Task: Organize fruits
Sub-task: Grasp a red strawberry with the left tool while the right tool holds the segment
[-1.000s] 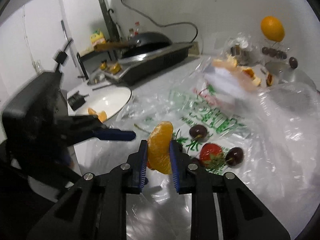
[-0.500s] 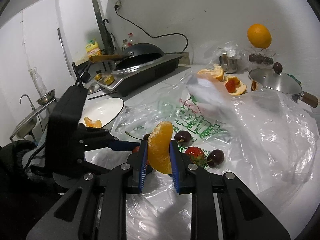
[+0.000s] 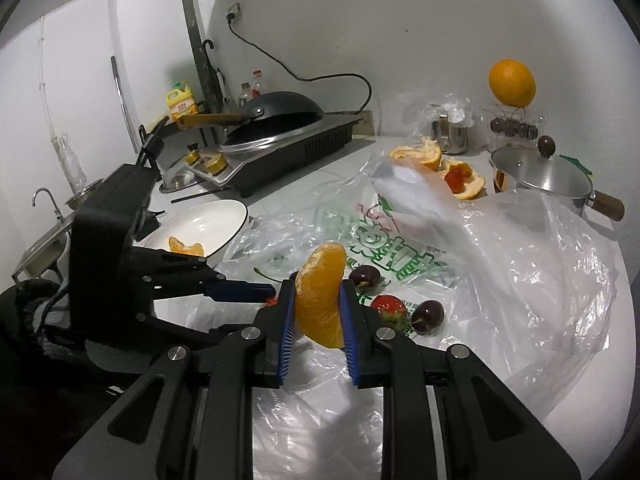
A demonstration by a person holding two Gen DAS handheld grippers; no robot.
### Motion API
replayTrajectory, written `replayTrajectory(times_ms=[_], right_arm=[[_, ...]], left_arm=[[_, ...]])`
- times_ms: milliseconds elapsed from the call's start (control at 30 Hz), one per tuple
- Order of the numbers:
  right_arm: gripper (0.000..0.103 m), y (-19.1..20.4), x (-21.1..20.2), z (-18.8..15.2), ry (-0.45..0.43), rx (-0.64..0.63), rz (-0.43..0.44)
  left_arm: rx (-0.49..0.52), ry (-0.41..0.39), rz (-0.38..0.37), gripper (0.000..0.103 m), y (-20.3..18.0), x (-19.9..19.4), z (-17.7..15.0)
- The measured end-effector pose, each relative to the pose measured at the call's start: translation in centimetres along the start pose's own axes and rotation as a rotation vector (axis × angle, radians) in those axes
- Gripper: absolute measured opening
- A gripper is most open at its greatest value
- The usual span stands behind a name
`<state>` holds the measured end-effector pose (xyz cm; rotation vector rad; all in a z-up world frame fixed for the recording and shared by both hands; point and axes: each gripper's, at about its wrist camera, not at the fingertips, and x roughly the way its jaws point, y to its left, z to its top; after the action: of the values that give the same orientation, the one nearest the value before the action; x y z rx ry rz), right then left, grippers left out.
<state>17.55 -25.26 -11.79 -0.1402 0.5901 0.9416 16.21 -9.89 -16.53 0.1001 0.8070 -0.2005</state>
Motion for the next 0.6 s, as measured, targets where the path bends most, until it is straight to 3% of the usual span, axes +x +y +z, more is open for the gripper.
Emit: replayTrajectory(times_ms=[333,533,600], right_arm=[[0.023,1.7,0.2,0.2,0.01,-0.02,-0.029],[0.023,1.0,-0.7,-0.4,0.008,0.011,-0.074],[0.023,0.6,-1.2,-0.6,0.008,0.017,-0.085]], left_arm=[[-0.019,-0.004,-0.045,0.038,0.7,-0.3,-1.4],[0.0,-0.019,-0.083,0.041,-0.8,-0.4,-0.6],[0.016,-0.015,-0.096,0.052,-1.6,0.1,-0.2]])
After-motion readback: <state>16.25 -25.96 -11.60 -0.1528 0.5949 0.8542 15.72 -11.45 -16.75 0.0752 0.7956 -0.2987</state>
